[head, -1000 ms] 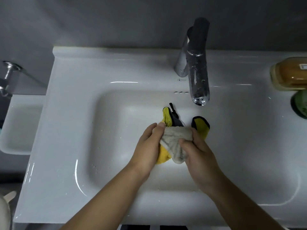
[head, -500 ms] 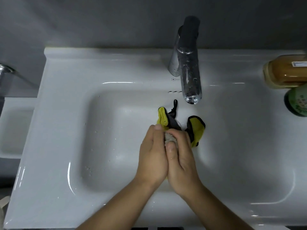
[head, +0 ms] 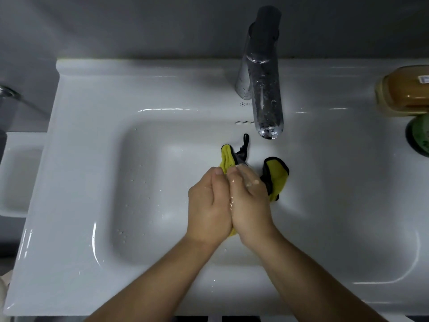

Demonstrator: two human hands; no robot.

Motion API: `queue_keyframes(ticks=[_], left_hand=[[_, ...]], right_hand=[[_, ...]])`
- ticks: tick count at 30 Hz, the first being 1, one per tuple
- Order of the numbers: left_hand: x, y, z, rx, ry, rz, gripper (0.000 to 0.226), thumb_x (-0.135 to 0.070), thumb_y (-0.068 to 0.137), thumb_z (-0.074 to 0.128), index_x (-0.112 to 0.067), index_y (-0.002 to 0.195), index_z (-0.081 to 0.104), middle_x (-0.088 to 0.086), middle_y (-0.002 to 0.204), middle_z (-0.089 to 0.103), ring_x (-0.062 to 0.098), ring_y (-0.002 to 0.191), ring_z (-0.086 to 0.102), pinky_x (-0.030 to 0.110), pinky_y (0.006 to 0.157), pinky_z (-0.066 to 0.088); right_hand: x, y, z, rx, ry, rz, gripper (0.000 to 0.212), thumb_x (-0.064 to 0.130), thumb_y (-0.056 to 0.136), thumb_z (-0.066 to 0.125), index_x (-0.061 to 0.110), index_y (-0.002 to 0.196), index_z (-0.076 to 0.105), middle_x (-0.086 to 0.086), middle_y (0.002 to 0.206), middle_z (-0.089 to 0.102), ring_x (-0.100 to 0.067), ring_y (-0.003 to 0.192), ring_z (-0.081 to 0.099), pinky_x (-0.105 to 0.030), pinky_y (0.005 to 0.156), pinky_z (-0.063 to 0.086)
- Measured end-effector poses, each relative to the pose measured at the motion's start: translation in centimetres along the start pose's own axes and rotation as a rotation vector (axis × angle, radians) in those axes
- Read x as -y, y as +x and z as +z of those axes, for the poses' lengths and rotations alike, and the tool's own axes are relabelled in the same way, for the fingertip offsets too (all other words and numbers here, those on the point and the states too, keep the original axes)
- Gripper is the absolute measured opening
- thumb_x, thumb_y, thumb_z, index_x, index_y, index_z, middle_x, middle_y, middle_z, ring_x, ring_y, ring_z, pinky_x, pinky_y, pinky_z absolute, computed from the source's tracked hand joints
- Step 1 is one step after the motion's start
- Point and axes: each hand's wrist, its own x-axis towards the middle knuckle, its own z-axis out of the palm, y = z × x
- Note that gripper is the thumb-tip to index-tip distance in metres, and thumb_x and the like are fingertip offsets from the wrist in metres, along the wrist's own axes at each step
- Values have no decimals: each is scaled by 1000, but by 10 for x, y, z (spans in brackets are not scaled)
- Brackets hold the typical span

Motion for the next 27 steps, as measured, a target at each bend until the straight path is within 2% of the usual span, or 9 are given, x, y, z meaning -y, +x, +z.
queue_keyframes(ticks=[3, 5, 8, 10, 12, 15, 19, 23, 27], left_hand=[[0, 10, 2, 9, 35, -73, 43, -25, 103, 43, -19, 61, 39, -15, 52, 45, 3, 52, 40, 23, 54, 35], [-1, 19, 2, -19, -13, -173, 44, -34, 103, 48, -8, 68, 47, -11, 57, 50, 6, 56, 47, 32, 58, 41], [-7, 27, -2, -1, -225, -377, 70, -64, 88, 55, 5, 97, 62, 23, 82, 67, 23, 75, 64, 49, 78, 58], [-11, 24, -2, 16, -326, -461, 77, -65, 82, 60, 8, 108, 60, 22, 88, 66, 26, 81, 64, 52, 83, 58], [-9, 18, 1, 17, -370, -505, 53, -46, 90, 61, 2, 110, 58, 10, 84, 65, 23, 82, 64, 50, 83, 58], [-14, 9, 4, 122, -365, -528, 17, -27, 99, 46, -23, 108, 60, 1, 81, 70, 17, 83, 68, 37, 77, 56], [-14, 5, 2, 252, -228, -469, 49, -52, 99, 36, -16, 85, 66, 7, 87, 74, 19, 87, 73, 41, 79, 59], [-15, 6, 2, 90, -111, -260, 39, -26, 103, 41, -22, 67, 54, -11, 61, 57, 5, 59, 56, 29, 62, 52], [-15, 0, -3, -9, -120, -105, 37, -13, 101, 46, -12, 64, 47, -10, 56, 49, 7, 55, 47, 22, 53, 41]], right_hand=[[-4, 11, 2, -3, 71, 179, 32, 33, 96, 55, 5, 82, 55, -11, 73, 61, -19, 73, 65, -38, 72, 54], [-8, 12, -4, -25, 151, 228, 25, 39, 95, 60, 15, 99, 58, -4, 93, 68, -14, 89, 69, -36, 79, 58], [-14, -2, -18, 23, 11, -14, 30, 45, 94, 55, 25, 116, 57, 5, 112, 61, 6, 100, 60, -13, 82, 48], [-22, -12, -20, 87, -113, -180, 35, 48, 94, 45, 34, 123, 57, 6, 130, 54, 4, 122, 50, -10, 97, 39], [-31, -16, -19, 105, -199, -314, 37, 40, 98, 41, 34, 130, 56, 8, 140, 45, 3, 133, 43, -12, 107, 33], [-33, -10, -22, 2, -348, -492, 34, 30, 99, 41, 18, 124, 60, -7, 128, 52, -9, 117, 53, -17, 101, 41], [-18, 2, -23, -44, -380, -544, 21, 29, 92, 47, 13, 97, 60, -2, 93, 56, -7, 83, 49, -15, 73, 41], [-5, 6, -14, -35, -201, -402, 34, 32, 92, 51, 3, 76, 56, -8, 70, 60, -27, 68, 57, -38, 61, 49], [10, 2, -6, -4, -7, -189, 38, 32, 88, 54, -1, 71, 49, -24, 64, 54, -36, 62, 54, -39, 57, 46]])
